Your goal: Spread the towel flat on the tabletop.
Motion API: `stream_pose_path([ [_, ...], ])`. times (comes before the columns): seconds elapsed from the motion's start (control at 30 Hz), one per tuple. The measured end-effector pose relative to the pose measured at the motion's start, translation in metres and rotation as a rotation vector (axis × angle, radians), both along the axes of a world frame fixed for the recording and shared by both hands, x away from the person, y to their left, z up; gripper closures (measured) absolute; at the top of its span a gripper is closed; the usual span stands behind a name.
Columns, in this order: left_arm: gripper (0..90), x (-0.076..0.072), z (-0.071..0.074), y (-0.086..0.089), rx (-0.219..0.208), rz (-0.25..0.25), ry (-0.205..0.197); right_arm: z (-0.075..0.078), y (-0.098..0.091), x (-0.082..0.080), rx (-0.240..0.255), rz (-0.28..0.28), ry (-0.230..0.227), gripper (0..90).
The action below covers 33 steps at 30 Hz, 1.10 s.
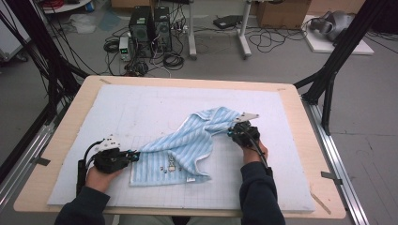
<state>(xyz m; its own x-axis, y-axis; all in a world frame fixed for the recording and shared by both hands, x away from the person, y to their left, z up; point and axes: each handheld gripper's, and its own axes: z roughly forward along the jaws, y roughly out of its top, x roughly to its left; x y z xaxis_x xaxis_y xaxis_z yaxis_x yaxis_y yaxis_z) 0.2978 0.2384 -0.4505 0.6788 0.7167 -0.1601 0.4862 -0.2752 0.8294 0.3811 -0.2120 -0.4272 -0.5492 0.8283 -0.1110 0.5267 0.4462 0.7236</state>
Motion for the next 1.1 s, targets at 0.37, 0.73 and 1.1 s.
stream_pose_path([
  [0.37,85.3,0.001,0.001,-0.015,-0.009,-0.033,-0.008,0.005,-0.049,0.002,-0.01,-0.169,-0.032,87.0],
  [0.73,54.3,0.002,0.003,-0.01,-0.038,0.046,-0.028,0.006,-0.024,-0.027,0.095,-0.127,-0.045,49.6],
  [1.1,51.9,0.0,0.004,-0.009,-0.049,0.048,-0.05,-0.007,0.04,-0.057,0.104,0.158,0.046,48.9],
])
